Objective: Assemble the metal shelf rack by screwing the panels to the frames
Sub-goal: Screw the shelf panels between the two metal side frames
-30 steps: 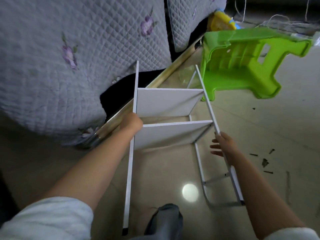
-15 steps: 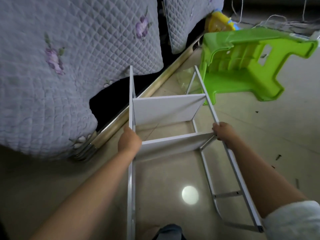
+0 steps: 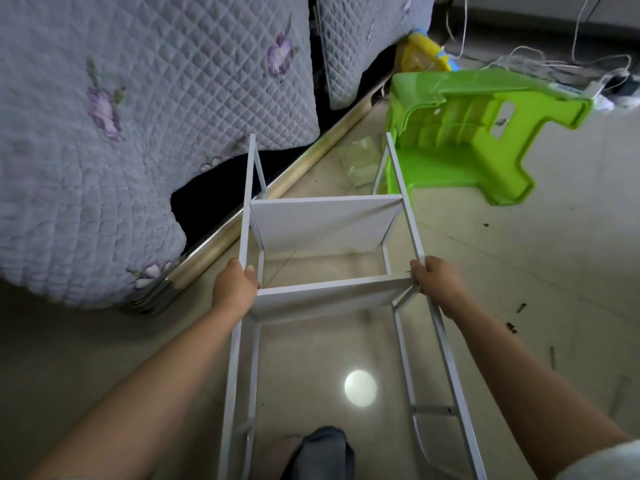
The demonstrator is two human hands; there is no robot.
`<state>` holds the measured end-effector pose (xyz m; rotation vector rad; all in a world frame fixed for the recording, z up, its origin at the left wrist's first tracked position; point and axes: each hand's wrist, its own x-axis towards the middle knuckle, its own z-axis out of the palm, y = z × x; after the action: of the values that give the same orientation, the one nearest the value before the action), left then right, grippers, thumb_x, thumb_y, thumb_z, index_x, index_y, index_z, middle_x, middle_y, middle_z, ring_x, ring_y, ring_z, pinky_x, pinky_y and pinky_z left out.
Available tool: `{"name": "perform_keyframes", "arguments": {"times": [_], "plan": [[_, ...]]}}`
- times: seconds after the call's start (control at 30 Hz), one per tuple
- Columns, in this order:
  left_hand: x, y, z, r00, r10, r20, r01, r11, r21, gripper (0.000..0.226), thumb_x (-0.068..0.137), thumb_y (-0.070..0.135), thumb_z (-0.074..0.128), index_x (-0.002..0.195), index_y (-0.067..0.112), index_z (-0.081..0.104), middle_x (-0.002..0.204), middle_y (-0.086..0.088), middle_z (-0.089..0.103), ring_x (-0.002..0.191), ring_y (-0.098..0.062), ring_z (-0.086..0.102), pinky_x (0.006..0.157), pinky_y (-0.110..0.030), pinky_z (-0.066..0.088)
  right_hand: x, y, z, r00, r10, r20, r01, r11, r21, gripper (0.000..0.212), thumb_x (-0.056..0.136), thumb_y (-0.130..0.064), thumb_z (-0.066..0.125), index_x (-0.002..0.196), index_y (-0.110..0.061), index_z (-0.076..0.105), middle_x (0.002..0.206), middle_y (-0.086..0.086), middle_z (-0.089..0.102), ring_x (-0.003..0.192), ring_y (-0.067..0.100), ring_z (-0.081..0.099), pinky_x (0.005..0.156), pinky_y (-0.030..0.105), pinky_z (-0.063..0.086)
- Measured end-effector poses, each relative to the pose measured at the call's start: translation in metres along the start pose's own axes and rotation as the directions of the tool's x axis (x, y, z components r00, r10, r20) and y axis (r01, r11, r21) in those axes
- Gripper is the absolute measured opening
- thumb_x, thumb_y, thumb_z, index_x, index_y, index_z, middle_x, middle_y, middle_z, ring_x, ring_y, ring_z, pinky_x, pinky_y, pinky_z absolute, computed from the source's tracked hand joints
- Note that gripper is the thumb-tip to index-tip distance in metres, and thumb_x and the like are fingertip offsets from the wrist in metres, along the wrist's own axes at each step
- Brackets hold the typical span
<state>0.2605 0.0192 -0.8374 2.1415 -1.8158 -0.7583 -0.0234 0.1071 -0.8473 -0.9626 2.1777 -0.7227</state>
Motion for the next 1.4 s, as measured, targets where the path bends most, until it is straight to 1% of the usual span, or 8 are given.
{"name": "perform_keyframes", "arguments": {"times": [0.1, 0.23, 0.4, 0.53, 0.63, 1.0, 1.2, 1.4], "plan": [[-0.003, 0.001, -0.006, 1.0, 0.018, 0.001, -0.018, 0.998, -0.062, 0.027, 0.1, 0.019, 0.037, 0.108, -0.004, 0.049, 0.106, -0.022, 0.063, 0.1, -0.036, 0.057, 0.073, -0.032, 0.037, -0.015, -0.002, -0.007, 0.999, -0.022, -0.041, 0.022, 1.0, -0.005, 0.031, 0.096, -0.022, 0.044, 0.072, -0.003, 0.048, 0.078, 0.017, 0.051, 0.075, 0.024, 0.049, 0.066, 0.028, 0.034], [-0.009, 0.009, -0.02, 0.999, 0.046, -0.006, -0.046, 0.995, -0.094, 0.023, 0.099, 0.017, 0.037, 0.092, 0.001, 0.052, 0.099, -0.02, 0.067, 0.096, -0.033, 0.059, 0.075, -0.031, 0.039, -0.034, -0.008, -0.021, 0.996, -0.039, -0.083, 0.037, 0.999, -0.028, 0.031, 0.097, -0.023, 0.042, 0.079, 0.0, 0.052, 0.078, 0.017, 0.052, 0.075, 0.023, 0.048, 0.065, 0.026, 0.03], [-0.016, 0.03, -0.035, 0.992, 0.124, 0.029, -0.123, 0.992, -0.031, 0.032, 0.099, 0.021, 0.036, 0.108, -0.002, 0.057, 0.1, -0.017, 0.069, 0.098, -0.033, 0.06, 0.079, -0.033, 0.042, -0.063, -0.005, -0.037, 0.989, 0.04, -0.143, -0.04, 0.999, 0.005, 0.028, 0.097, -0.024, 0.04, 0.088, -0.001, 0.054, 0.086, 0.015, 0.054, 0.08, 0.024, 0.05, 0.069, 0.027, 0.035], [-0.025, 0.055, -0.032, 0.98, 0.193, 0.054, -0.191, 0.981, -0.031, 0.033, 0.098, 0.023, 0.037, 0.113, -0.002, 0.054, 0.11, -0.02, 0.065, 0.105, -0.035, 0.058, 0.088, -0.037, 0.046, -0.083, 0.001, -0.067, 0.975, 0.104, -0.198, -0.107, 0.994, 0.0, 0.039, 0.097, -0.023, 0.039, 0.101, 0.009, 0.06, 0.1, 0.024, 0.061, 0.095, 0.035, 0.057, 0.073, 0.029, 0.039], [-0.033, 0.081, -0.022, 0.971, 0.231, 0.068, -0.227, 0.972, -0.058, 0.034, 0.098, 0.023, 0.038, 0.113, -0.003, 0.054, 0.115, -0.021, 0.061, 0.107, -0.036, 0.056, 0.088, -0.036, 0.044, -0.089, -0.004, -0.102, 0.96, 0.107, -0.257, -0.123, 0.991, -0.045, 0.041, 0.096, -0.023, 0.04, 0.105, 0.011, 0.06, 0.111, 0.028, 0.06, 0.106, 0.039, 0.055, 0.086, 0.035, 0.043], [-0.031, 0.171, 0.081, 0.917, 0.348, 0.196, -0.307, 0.928, -0.21, 0.03, 0.095, 0.012, 0.038, 0.107, -0.009, 0.056, 0.114, -0.027, 0.061, 0.107, -0.037, 0.056, 0.085, -0.035, 0.042, -0.094, -0.008, -0.21, 0.882, 0.103, -0.461, -0.249, 0.931, -0.268, 0.036, 0.097, -0.02, 0.038, 0.108, 0.009, 0.056, 0.115, 0.027, 0.057, 0.108, 0.037, 0.053, 0.083, 0.033, 0.042], [-0.045, 0.17, 0.156, 0.858, 0.333, 0.392, -0.287, 0.942, -0.171, 0.036, 0.096, 0.014, 0.036, 0.113, -0.012, 0.055, 0.119, -0.031, 0.056, 0.11, -0.039, 0.053, 0.088, -0.036, 0.041, -0.101, -0.006, -0.201, 0.853, 0.169, -0.494, -0.387, 0.84, -0.381, 0.031, 0.095, -0.014, 0.04, 0.115, 0.006, 0.056, 0.122, 0.022, 0.057, 0.115, 0.036, 0.053, 0.086, 0.032, 0.045], [-0.036, 0.139, 0.176, 0.864, 0.267, 0.426, -0.241, 0.964, -0.114, 0.038, 0.098, 0.014, 0.034, 0.117, -0.014, 0.051, 0.122, -0.033, 0.052, 0.113, -0.042, 0.051, 0.09, -0.038, 0.039, -0.1, -0.014, -0.162, 0.873, 0.187, -0.45, -0.399, 0.804, -0.44, 0.03, 0.093, -0.015, 0.044, 0.116, -0.001, 0.058, 0.123, 0.016, 0.059, 0.115, 0.032, 0.055, 0.085, 0.032, 0.046]]}}
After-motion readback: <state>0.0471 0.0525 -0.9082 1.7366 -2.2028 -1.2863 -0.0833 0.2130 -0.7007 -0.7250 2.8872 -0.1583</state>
